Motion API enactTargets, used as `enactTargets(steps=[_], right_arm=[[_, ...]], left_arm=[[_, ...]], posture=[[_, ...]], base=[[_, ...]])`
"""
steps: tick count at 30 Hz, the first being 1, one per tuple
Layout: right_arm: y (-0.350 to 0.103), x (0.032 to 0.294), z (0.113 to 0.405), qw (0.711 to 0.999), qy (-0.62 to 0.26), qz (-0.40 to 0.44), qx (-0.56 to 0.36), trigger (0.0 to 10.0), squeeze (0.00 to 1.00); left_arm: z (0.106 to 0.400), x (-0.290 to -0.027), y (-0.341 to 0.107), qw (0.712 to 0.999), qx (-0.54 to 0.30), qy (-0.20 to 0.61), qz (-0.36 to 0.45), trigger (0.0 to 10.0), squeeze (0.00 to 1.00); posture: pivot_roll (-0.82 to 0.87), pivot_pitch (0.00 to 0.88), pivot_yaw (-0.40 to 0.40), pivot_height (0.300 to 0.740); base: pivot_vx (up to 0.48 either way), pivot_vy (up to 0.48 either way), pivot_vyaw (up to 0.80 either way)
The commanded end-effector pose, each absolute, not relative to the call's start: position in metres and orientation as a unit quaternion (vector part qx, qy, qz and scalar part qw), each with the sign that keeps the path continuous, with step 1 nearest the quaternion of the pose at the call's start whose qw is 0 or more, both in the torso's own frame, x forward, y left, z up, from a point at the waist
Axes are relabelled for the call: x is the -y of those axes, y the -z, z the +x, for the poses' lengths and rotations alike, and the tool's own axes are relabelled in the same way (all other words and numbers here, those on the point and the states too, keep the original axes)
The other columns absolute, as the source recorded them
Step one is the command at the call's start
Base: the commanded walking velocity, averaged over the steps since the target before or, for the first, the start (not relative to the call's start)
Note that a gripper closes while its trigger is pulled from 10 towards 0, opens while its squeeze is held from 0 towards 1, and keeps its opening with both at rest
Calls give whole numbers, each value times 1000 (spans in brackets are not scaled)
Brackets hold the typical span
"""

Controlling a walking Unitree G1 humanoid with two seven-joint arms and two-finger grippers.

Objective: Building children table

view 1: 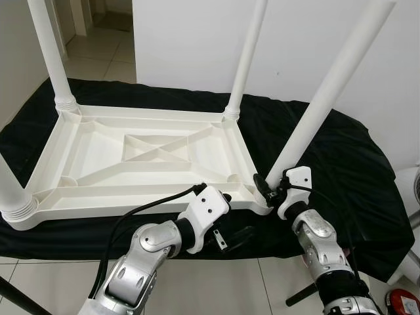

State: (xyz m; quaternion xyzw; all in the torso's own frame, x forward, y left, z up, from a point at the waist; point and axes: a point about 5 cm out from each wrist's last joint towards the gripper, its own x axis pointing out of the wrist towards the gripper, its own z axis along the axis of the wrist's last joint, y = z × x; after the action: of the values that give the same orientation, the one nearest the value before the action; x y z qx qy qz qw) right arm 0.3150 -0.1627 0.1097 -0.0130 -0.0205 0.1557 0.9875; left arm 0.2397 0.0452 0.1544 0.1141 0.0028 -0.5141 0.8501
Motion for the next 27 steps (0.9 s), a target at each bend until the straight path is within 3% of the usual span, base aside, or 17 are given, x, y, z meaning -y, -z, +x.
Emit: enactTargets(steps=[1, 27], right_arm=[[-91, 159, 310, 988, -149, -8, -28, 10000, 0], [-97, 144, 286, 992, 77, 84, -51, 10000, 0]], left_arm=[[243, -42, -156, 864, 8, 490, 116, 10000, 0], [242, -37, -158, 858, 18, 500, 114, 10000, 0]], posture=[[4, 0, -131, 740], [-7, 0, -126, 740]], base=[[0, 0, 0], [0, 0, 0]])
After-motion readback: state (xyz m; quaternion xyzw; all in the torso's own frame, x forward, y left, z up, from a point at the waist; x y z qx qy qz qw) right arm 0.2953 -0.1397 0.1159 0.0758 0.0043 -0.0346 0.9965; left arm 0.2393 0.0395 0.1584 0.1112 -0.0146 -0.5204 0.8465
